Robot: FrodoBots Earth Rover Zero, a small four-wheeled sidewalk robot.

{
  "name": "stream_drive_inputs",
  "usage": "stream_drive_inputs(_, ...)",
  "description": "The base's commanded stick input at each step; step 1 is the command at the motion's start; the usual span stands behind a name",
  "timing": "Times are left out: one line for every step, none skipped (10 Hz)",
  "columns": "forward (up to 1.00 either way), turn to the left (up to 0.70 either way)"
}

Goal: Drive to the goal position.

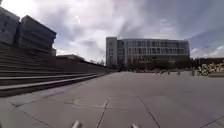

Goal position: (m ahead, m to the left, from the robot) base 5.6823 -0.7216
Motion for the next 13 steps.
stream_drive_inputs(0.70, 0.00)
stream_drive_inputs(0.70, 0.00)
stream_drive_inputs(0.70, 0.00)
stream_drive_inputs(0.70, 0.00)
stream_drive_inputs(0.70, 0.00)
stream_drive_inputs(0.70, 0.00)
stream_drive_inputs(0.70, 0.00)
stream_drive_inputs(0.70, 0.00)
stream_drive_inputs(0.70, 0.00)
stream_drive_inputs(0.70, 0.00)
stream_drive_inputs(0.70, 0.00)
stream_drive_inputs(0.70, 0.00)
stream_drive_inputs(0.70, 0.00)
